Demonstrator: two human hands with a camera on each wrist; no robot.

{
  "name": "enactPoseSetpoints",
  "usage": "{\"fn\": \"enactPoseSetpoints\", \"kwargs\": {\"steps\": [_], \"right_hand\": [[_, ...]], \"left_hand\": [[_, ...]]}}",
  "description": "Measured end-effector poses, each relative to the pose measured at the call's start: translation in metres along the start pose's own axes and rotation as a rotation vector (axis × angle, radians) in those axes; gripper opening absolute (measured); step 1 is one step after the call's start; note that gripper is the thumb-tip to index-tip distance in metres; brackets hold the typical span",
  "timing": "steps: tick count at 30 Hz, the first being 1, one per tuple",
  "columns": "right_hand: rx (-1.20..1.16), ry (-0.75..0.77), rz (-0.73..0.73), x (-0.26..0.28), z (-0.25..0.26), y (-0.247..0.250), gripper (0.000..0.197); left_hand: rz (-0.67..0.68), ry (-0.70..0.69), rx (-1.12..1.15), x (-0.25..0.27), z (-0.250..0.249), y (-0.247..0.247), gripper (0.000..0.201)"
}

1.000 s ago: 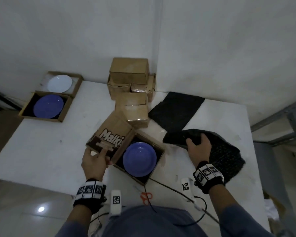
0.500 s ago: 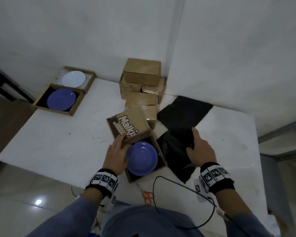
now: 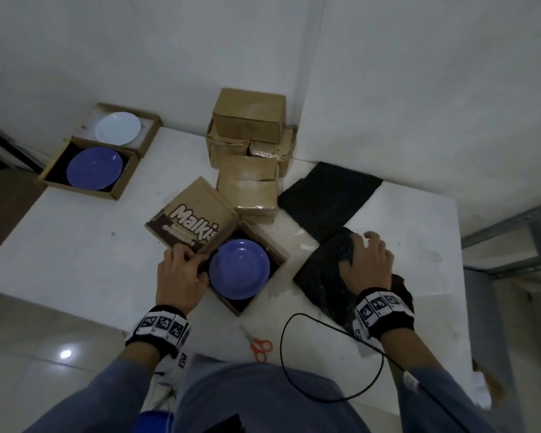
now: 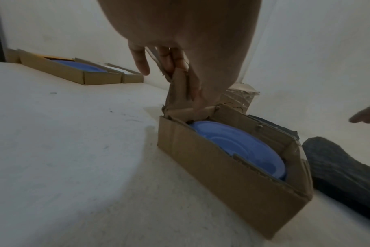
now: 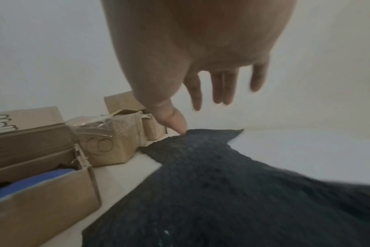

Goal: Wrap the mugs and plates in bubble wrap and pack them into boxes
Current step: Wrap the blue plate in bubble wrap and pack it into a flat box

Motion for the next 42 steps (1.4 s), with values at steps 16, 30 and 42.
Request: {"fn": "enactPoseSetpoints", "kwargs": {"steps": [16,30,42], "right_hand": [[0.051,0.148,0.511,-0.05,0.089,-0.094,0.059],[-0.588,0.132,-0.029,-0.065,0.1,-0.014,0.054],[-0.674,1.039,0.288,0.05,0.168,0.006,0.037]], "left_hand": [[0.084,0.207,-0.112,-0.008,0.012,0.015,0.027],[0.137,0.318,-0.024,-0.016,-0.024,0.03,0.038],[0.144,0.904,0.909,-0.023,-0.03,0.024,0.041]]}}
Point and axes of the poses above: each hand's wrist, its own x-axis away from the middle knuckle, its own y-axis out of the back of the hand, z = x × y, the point moved 1 cm from there along -x, towards the middle knuckle, and after that the axes turned 14 degrees about -z, right-handed, at the moved point
